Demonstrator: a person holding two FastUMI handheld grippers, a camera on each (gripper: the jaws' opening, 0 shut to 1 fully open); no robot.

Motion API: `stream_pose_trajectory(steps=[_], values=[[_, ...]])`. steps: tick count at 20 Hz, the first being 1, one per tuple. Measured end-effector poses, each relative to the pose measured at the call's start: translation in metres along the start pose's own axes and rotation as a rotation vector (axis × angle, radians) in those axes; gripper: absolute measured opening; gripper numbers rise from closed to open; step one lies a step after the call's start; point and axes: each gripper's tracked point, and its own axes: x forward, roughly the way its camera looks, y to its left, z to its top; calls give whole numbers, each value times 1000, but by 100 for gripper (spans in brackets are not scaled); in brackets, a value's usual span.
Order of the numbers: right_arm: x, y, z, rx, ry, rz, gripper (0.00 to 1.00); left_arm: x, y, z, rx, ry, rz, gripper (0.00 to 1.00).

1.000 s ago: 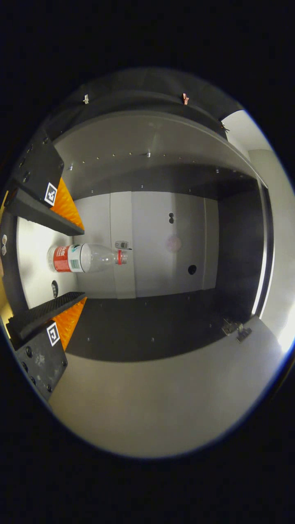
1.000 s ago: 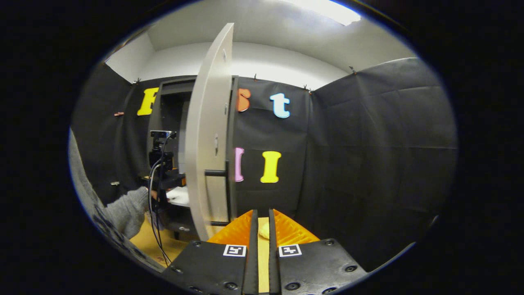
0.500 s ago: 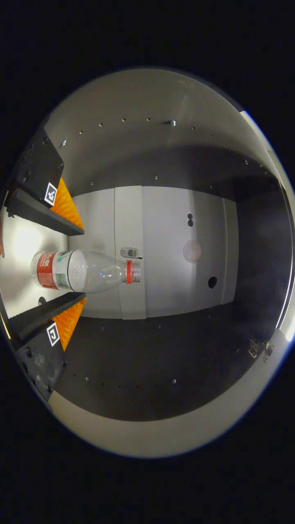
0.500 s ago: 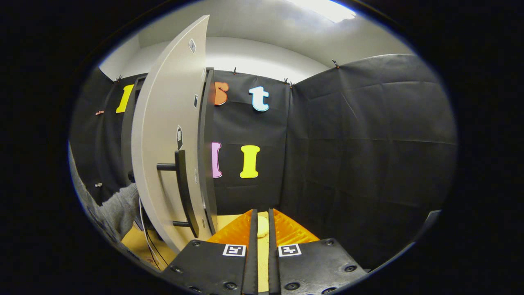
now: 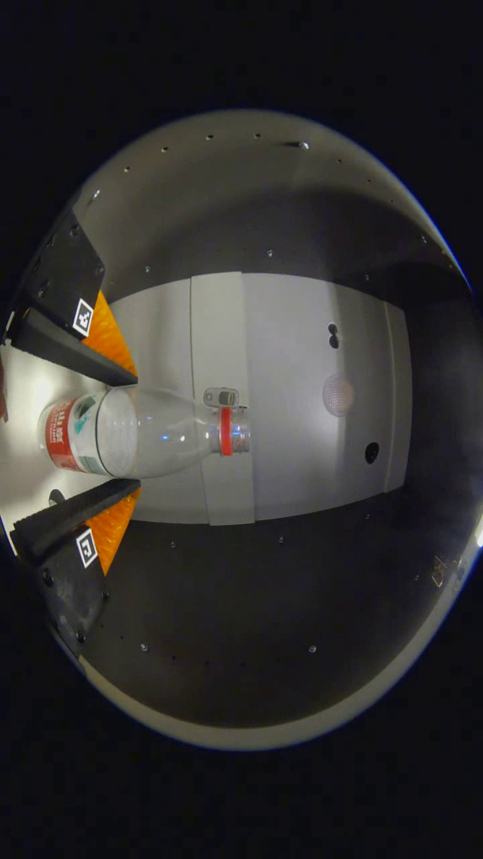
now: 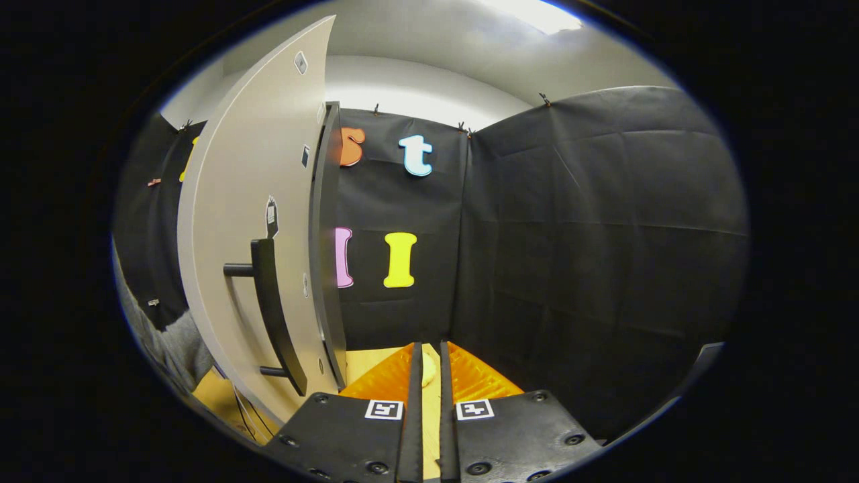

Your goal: Open the cabinet door with the right hand, grasp the bottle in the cabinet with the left hand and place it on the coaster, then close the cabinet door with the right hand.

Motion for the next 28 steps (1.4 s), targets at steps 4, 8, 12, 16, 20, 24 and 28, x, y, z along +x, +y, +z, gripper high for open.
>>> stream_pose_trajectory(steps=[4, 8, 12, 16, 20, 24, 28], values=[[0, -1, -3, -3, 22, -17, 14, 20, 2, -14, 4, 31, 14, 89], [0, 0, -1, 3, 29, -23, 14, 7, -3, -7, -55, 25, -44, 79], [-4, 1, 7, 21, -1, -12, 14, -39, -2, 11, -5, -9, -84, 79], [-12, 6, 13, 16, -21, 0, 14, -96, -9, 26, 12, -27, -181, 79], [-47, 33, 22, 23, -51, 16, 14, -152, 4, 33, 17, -34, -217, 78], [-77, 63, 31, 22, -74, 59, 14, -206, 25, 24, -25, -20, -242, 79], [-90, 116, 36, 31, -90, 148, 14, -253, 50, 5, -28, -6, -256, 79]])
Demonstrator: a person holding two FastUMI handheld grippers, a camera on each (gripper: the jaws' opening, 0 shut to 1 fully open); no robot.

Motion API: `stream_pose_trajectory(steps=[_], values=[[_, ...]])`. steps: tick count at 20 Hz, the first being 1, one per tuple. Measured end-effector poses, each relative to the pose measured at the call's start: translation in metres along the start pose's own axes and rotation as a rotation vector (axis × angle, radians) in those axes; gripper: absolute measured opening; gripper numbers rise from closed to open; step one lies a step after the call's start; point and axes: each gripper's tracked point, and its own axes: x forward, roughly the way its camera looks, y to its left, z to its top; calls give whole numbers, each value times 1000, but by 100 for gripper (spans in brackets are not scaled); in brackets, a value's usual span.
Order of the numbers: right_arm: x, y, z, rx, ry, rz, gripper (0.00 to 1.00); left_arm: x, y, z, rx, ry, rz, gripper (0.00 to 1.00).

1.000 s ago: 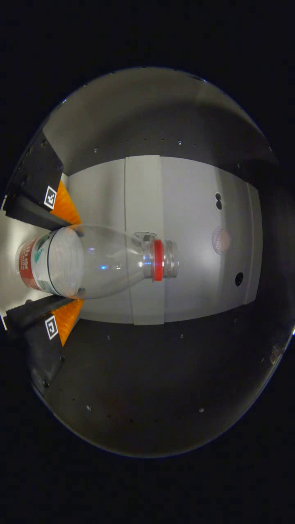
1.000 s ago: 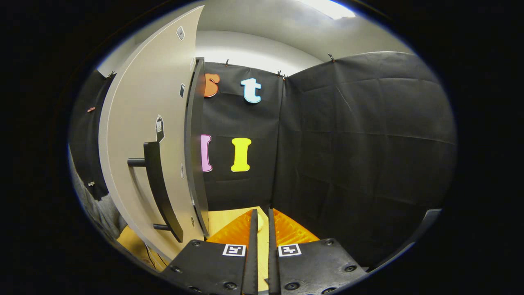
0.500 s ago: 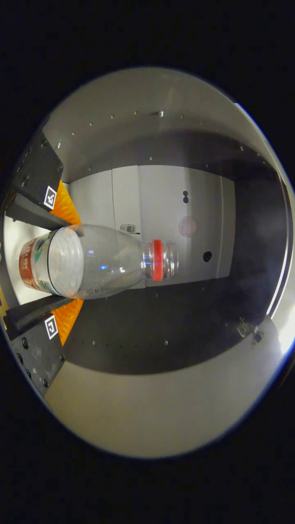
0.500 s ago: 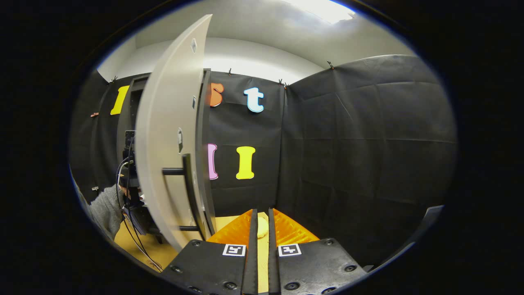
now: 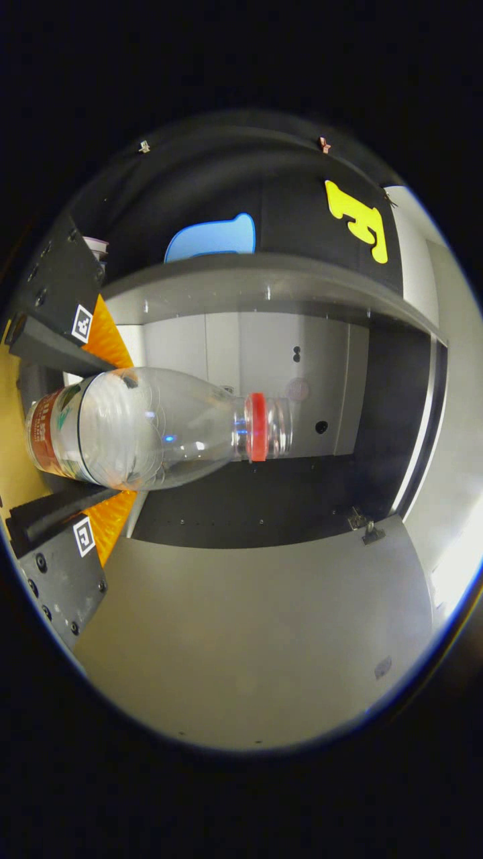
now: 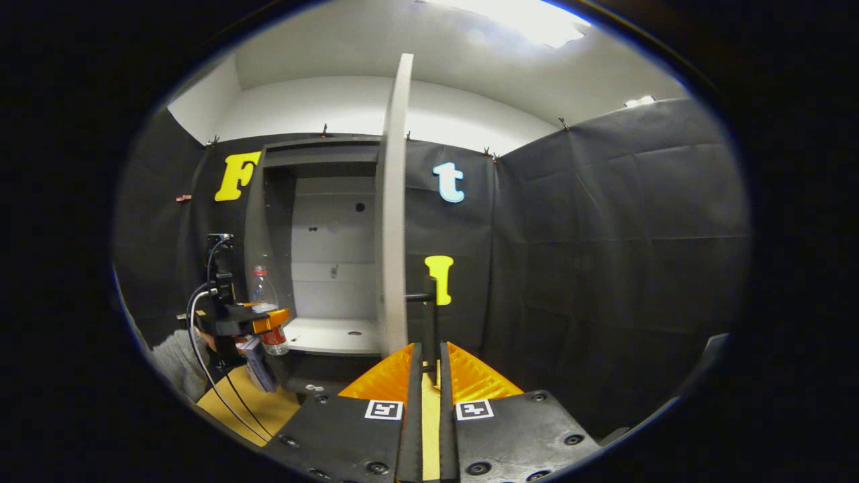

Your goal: Open the cabinet door with the right hand, grasp the bottle in the cabinet with the left hand and place it on the coaster, then close the cabinet door with the right hand.

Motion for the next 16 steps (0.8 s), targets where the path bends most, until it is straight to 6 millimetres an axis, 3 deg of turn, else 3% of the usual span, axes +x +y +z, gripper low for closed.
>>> stream_pose_trajectory(steps=[3, 6, 9, 12, 15, 16], values=[[10, 48, 0, -4, 1, 104, 14, -36, 7, -18, -15, 1, -26, 79], [14, 101, -12, -17, 10, 210, 14, -69, 13, -46, -27, 28, -44, 78], [27, 138, -29, -13, 33, 296, 14, -95, 22, -69, -32, 18, -48, 79], [57, 168, -55, -29, 68, 347, 15, -112, 29, -97, -19, 34, -23, 79], [83, 195, -74, -18, 66, 401, 40, -128, 28, -134, -36, 64, -8, 79], [92, 203, -85, 1, 76, 410, 55, -132, 26, -148, -49, 78, -6, 79]])
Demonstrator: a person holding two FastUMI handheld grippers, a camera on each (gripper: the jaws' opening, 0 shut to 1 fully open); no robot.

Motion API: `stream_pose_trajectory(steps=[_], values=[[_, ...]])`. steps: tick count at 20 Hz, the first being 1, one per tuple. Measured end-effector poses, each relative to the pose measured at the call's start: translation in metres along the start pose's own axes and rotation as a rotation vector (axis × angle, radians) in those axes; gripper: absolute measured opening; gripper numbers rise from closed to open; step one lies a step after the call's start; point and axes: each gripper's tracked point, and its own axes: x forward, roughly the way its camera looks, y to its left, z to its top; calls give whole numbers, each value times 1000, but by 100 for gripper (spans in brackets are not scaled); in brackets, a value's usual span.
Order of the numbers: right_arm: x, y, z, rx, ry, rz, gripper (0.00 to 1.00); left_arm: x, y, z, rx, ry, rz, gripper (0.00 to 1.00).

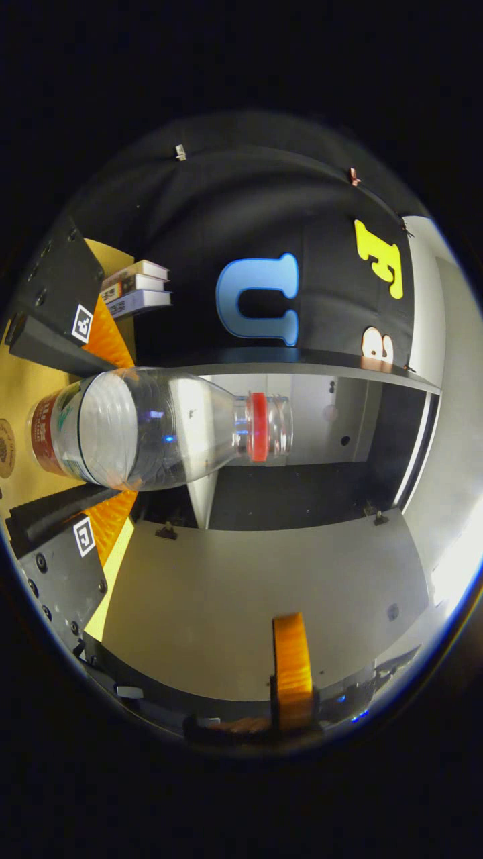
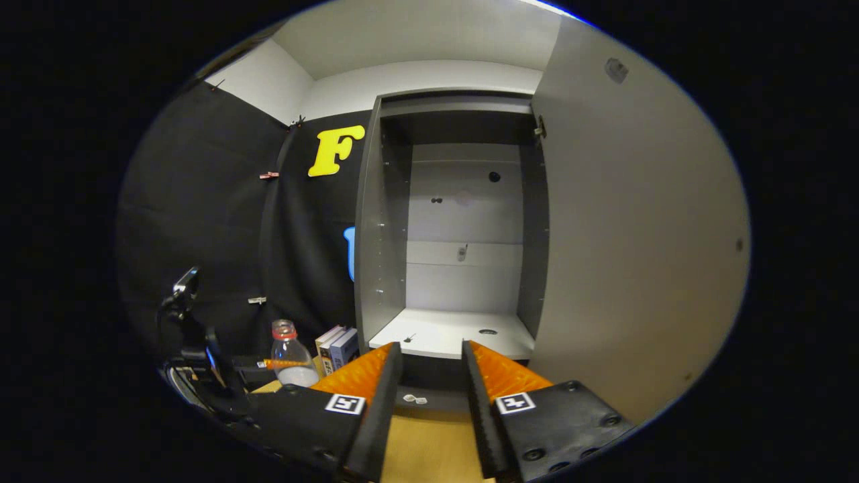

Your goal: Open the cabinet door with the right hand, grasp the bottle in the cabinet with the left hand and place it on the coaster, then close the cabinet door with the right hand.

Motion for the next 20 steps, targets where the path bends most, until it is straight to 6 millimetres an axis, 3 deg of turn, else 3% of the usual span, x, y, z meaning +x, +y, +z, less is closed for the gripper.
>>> stream_pose_trajectory(steps=[2, 4, 8, 12, 15, 20], values=[[27, -1, -30, 22, 30, -9, 82, -4, -5, -31, -16, 25, -7, 79], [46, -12, -55, 11, 54, -48, 99, -8, -12, -65, -17, 42, -18, 79], [61, -2, -105, 58, 96, -13, 99, -13, -21, -120, -15, 58, -12, 79], [66, 0, -136, 73, 139, 16, 100, -13, -31, -154, 58, 56, -19, 79], [66, 2, -148, 96, 178, 25, 100, -9, -33, -171, 129, 45, -29, 79], [60, -4, -152, 97, 202, 19, 99, -3, -35, -202, 13, 52, -57, 80]])
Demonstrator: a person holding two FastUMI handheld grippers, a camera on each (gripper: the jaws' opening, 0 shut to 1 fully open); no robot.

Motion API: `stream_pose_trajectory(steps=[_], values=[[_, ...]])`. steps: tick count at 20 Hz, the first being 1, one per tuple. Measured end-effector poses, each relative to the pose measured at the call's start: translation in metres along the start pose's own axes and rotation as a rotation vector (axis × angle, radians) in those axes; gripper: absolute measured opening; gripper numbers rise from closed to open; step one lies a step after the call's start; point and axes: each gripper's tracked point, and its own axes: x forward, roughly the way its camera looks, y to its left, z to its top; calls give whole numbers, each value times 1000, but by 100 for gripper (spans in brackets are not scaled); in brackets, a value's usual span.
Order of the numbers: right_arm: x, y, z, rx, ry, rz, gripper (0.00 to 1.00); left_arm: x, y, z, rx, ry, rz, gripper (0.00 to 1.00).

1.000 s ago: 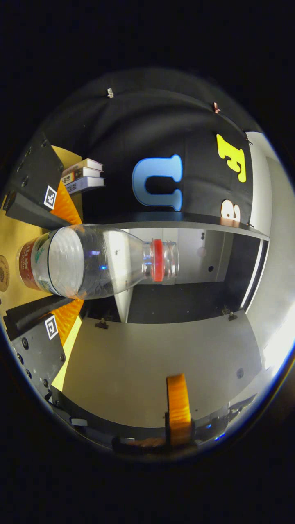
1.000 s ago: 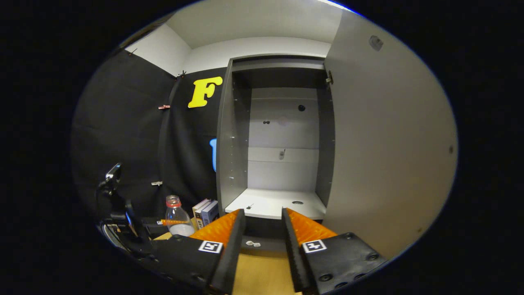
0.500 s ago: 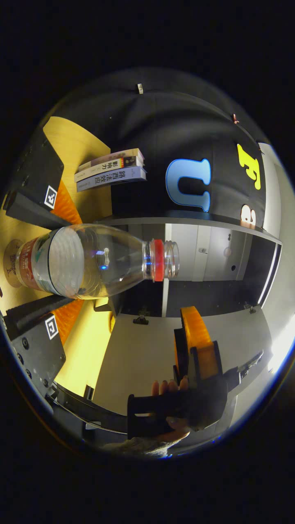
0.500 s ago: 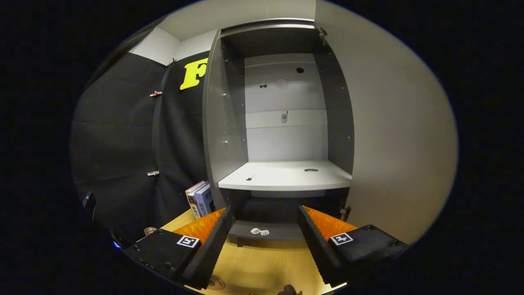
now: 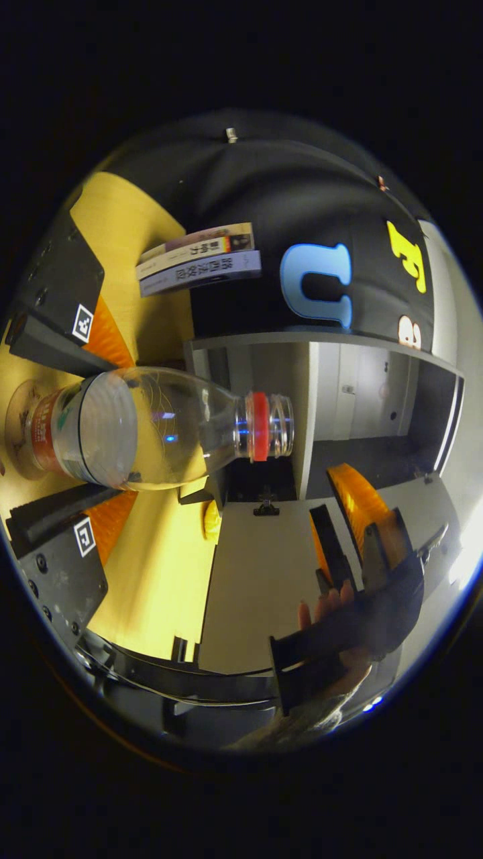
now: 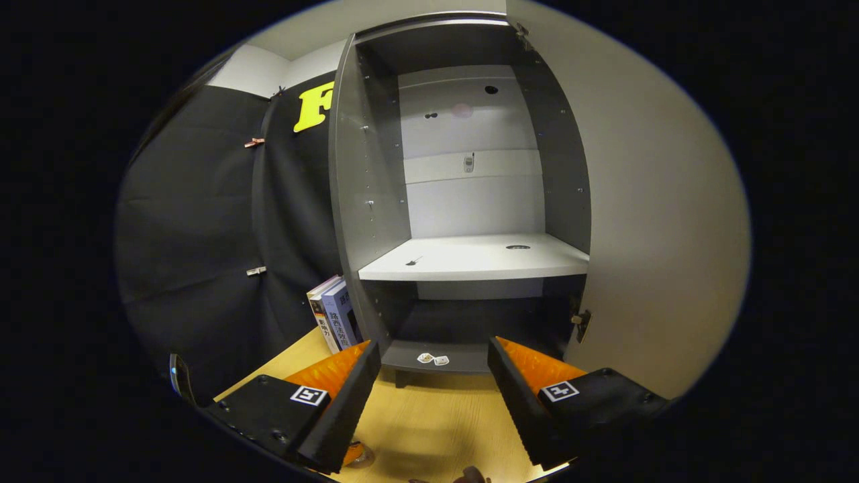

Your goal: Open the cabinet door with the right hand, grasp the bottle in the cabinet with the left hand and place it on the coaster, then close the cabinet door with the right hand.

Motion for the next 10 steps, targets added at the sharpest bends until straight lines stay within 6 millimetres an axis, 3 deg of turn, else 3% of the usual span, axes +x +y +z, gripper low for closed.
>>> stream_pose_trajectory(steps=[10], values=[[-6, 7, -14, 29, 45, 28, 98, -10, 3, -15, 0, -29, 33, 81]])
